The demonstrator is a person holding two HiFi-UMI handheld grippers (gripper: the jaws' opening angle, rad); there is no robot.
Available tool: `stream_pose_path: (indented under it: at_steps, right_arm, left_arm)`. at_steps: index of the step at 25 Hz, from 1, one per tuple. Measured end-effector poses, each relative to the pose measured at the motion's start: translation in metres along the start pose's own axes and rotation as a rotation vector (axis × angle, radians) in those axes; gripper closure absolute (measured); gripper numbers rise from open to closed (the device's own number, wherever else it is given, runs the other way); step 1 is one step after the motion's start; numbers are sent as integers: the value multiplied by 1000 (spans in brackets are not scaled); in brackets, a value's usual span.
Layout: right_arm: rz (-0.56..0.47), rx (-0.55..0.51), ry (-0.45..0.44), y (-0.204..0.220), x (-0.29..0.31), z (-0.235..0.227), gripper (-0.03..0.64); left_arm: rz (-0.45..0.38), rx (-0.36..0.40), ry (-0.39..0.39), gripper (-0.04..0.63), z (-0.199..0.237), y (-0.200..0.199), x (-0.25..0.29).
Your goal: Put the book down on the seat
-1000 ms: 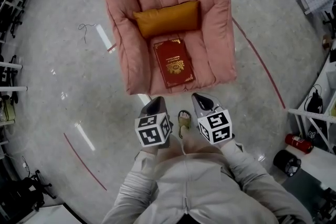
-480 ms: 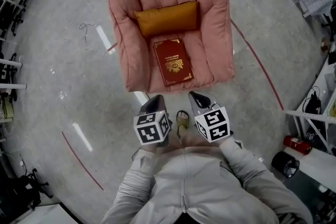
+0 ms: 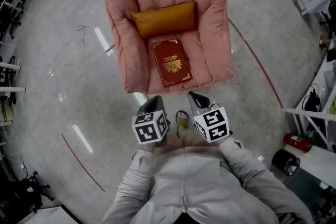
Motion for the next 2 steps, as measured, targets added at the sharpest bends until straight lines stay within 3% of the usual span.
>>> stream_pose_path:
  at_steps: [2]
  right_arm:
    - [3,1,4,0,-1,0,618]
  left_arm:
    - [5,-2,-1,589,1,-1,1]
Point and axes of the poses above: the fingertips, and each gripper's own axes: x forward along the fingers, z to its left, y out of its underside, the point moved 10 cm from there along -x, backward along the fingers, and after that the axes turned 8 degrees about -z, right-handed, at the moved point
